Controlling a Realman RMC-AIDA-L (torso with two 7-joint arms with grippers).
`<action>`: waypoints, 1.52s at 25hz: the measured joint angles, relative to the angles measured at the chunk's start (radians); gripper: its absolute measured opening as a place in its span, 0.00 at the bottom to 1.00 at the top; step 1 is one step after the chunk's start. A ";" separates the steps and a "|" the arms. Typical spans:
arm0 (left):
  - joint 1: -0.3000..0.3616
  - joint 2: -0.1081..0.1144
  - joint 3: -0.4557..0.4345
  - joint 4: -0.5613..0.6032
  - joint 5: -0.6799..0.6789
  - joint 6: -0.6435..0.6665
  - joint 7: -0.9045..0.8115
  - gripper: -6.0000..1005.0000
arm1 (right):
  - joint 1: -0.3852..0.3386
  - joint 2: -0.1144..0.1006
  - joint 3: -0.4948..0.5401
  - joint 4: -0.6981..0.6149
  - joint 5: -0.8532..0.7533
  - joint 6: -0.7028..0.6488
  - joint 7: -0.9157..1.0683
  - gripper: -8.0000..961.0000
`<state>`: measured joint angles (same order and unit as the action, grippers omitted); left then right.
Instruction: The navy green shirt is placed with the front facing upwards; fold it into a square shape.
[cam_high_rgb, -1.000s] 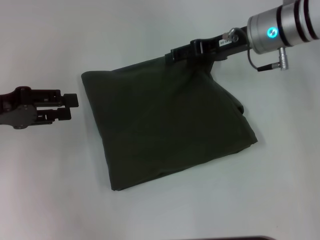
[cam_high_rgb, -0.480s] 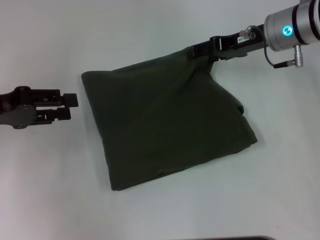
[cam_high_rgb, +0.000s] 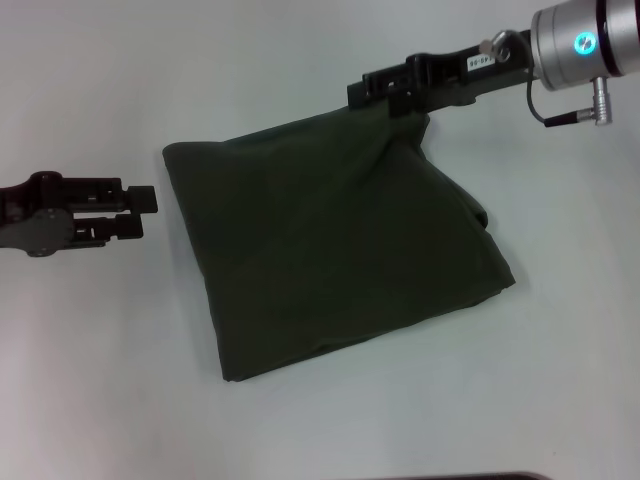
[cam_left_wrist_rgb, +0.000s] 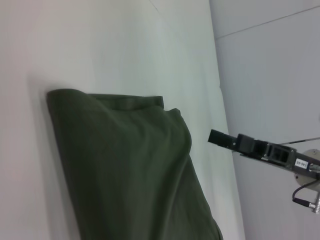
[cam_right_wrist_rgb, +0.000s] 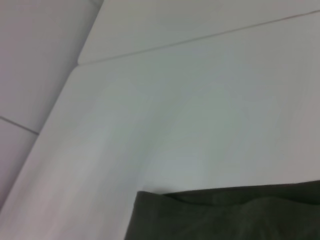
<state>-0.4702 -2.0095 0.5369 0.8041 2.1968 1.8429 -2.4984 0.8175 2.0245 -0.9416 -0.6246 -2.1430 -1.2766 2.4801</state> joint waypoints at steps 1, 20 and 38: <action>0.000 0.000 0.000 0.002 0.000 0.007 0.008 0.58 | -0.001 0.002 0.000 -0.001 -0.005 0.002 -0.017 0.87; 0.162 -0.113 -0.121 -0.092 -0.169 0.201 1.036 0.58 | -0.424 0.063 0.093 -0.068 0.454 -0.378 -1.310 0.87; 0.318 -0.123 -0.025 -0.332 -0.075 0.160 1.733 0.58 | -0.535 0.067 0.050 0.150 0.257 -0.465 -1.673 0.87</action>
<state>-0.1521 -2.1322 0.5114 0.4721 2.1217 2.0032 -0.7650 0.2827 2.0912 -0.8916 -0.4749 -1.8861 -1.7416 0.8068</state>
